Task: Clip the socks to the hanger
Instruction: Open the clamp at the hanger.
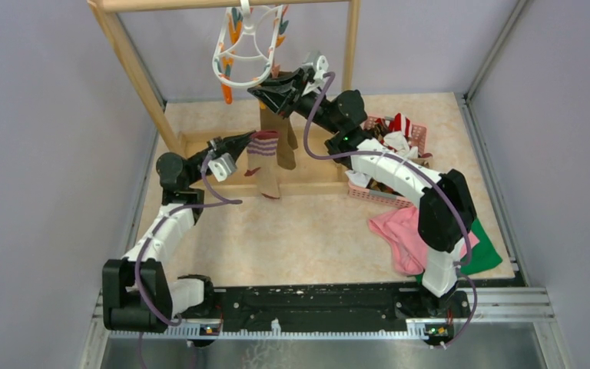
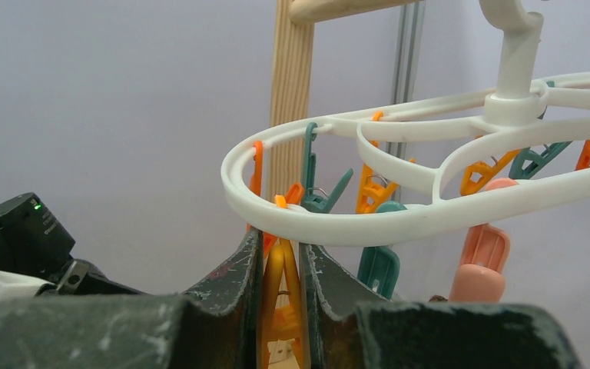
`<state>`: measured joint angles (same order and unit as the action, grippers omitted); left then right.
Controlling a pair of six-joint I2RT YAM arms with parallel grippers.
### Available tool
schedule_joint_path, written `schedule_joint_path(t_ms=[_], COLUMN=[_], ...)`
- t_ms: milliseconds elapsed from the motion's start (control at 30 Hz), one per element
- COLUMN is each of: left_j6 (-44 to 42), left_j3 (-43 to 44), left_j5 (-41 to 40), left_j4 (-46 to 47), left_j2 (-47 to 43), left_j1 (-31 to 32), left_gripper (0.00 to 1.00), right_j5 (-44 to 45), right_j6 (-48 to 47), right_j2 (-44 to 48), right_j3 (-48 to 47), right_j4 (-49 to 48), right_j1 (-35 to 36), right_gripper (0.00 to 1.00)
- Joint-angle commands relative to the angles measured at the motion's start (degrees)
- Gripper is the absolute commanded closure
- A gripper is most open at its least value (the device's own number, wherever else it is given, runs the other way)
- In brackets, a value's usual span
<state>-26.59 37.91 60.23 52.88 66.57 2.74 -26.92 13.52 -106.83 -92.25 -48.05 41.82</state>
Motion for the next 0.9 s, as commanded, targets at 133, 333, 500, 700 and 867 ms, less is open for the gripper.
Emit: schedule_joint_path(t_ms=[133, 333, 500, 700, 867], left_j6=[12.30, 21.21, 25.04, 27.99, 29.11], left_j3=[5.55, 7.34, 8.41, 9.69, 10.73], left_j5=[3.49, 0.77, -1.65, -3.23, -4.56], left_j4=[20.35, 27.01, 28.05, 30.59, 29.39], left_j2=[5.90, 8.97, 10.51, 12.73, 13.59], left_j1=[-0.63, -0.63, -0.55, -0.46, -0.01], left_gripper=[1.00, 1.00, 1.00, 1.00, 1.00], right_j5=[-2.94, -3.36, -3.63, -3.84, -3.84], right_j6=[1.32, 1.80, 2.13, 2.56, 2.58], right_j2=[3.14, 2.55, 2.22, 1.91, 1.80], right_j3=[-0.45, -1.06, -1.43, -1.70, -1.77], right_j4=[-2.66, -2.51, -2.41, -2.66, -2.58], right_j1=[-0.30, -0.49, -0.44, -0.46, -0.44], right_gripper=[1.00, 1.00, 1.00, 1.00, 1.00])
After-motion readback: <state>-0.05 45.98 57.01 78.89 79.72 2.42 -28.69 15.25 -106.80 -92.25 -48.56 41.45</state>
